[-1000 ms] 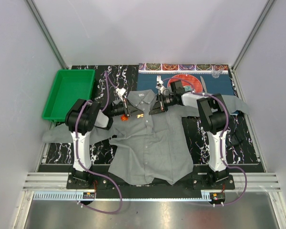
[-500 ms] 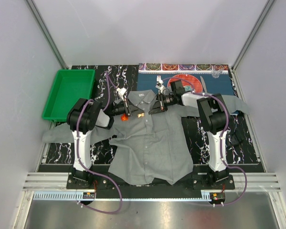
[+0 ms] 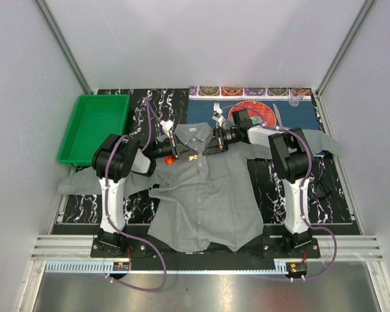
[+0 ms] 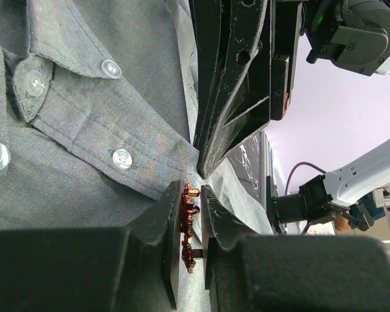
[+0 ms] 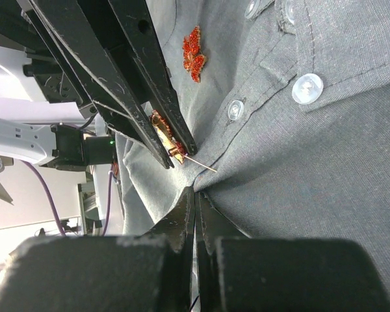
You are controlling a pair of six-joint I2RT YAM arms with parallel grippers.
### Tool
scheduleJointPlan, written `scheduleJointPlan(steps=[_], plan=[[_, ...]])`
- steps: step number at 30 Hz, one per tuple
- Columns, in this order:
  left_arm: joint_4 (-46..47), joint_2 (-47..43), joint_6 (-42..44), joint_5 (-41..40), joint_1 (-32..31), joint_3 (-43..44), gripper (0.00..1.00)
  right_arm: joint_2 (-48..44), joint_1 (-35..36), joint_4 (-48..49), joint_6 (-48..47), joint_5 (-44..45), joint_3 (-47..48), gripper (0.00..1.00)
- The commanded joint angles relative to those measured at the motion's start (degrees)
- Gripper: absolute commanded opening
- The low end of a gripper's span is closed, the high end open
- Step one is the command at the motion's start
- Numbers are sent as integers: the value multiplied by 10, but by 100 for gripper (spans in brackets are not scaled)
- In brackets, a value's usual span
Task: Pin the brooch onto the clothing
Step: Pin the brooch to the clothes.
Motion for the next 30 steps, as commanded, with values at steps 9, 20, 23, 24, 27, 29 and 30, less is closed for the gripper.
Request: scheduleJointPlan(steps=[9, 20, 23, 24, 27, 29, 30], plan=[[237, 3, -20, -17, -13, 22, 0, -36, -3, 10, -12, -20, -4, 0], [237, 23, -36, -29, -17, 40, 0, -39, -3, 1, -22, -20, -9, 0], [237, 32, -41, -29, -19, 43, 0, -40, -3, 0, -25, -17, -8, 0], [237, 36, -44, -30, -19, 44, 0, -41, -3, -3, -25, -18, -6, 0], [237, 39, -48, -33, -22, 46, 0, -40, -3, -4, -28, -19, -5, 0], [237, 41, -47, -35, -26, 50, 0, -39, -3, -6, -28, -20, -4, 0], [237, 43, -48, -35, -27, 51, 0, -39, -3, -5, -28, -19, -4, 0]])
